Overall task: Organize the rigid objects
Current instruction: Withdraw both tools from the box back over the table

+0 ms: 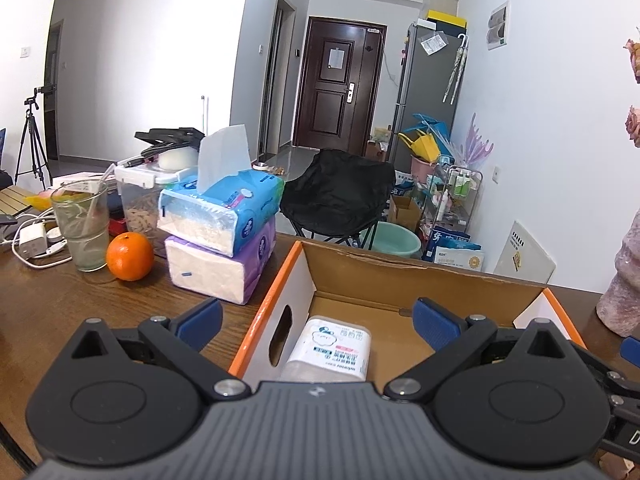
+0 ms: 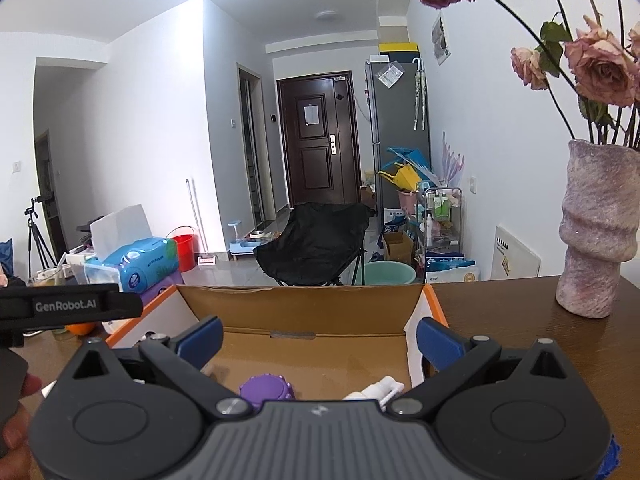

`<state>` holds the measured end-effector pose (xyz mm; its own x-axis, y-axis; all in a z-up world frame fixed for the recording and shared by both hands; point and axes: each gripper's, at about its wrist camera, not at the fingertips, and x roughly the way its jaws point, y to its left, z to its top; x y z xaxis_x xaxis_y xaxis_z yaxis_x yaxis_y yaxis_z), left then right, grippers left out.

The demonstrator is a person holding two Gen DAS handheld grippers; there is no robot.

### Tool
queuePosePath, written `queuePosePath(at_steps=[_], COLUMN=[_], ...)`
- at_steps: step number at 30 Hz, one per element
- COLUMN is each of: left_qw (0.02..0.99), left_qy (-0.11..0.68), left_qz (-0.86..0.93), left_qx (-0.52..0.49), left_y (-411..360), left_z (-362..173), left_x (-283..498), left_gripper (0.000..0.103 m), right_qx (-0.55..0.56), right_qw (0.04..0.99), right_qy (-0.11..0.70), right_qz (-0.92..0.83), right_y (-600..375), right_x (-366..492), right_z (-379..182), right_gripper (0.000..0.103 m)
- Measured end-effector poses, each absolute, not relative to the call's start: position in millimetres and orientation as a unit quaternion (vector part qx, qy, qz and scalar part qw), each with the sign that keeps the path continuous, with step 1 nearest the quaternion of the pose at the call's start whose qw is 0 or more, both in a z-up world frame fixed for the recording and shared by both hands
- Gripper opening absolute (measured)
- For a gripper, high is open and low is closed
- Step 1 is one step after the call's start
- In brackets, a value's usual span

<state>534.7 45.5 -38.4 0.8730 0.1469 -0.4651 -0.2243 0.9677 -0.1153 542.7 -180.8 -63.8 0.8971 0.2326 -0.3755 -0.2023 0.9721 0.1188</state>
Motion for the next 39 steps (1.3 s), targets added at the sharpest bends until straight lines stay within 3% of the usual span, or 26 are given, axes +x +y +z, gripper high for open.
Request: queuePosePath(at_steps=[39], left_qw=[0.962], left_qy=[0.256], left_qz=[0.082], left_qx=[-0.049], left_y=[31], left_z=[-59], left_x=[381], left_gripper=[0.103], right_qx=[0.027], right_qw=[0.973], right_qy=[0.208], right_qz=[0.095], right_y=[-233], right_x=[382], right_z=[-79], right_gripper=[0.103])
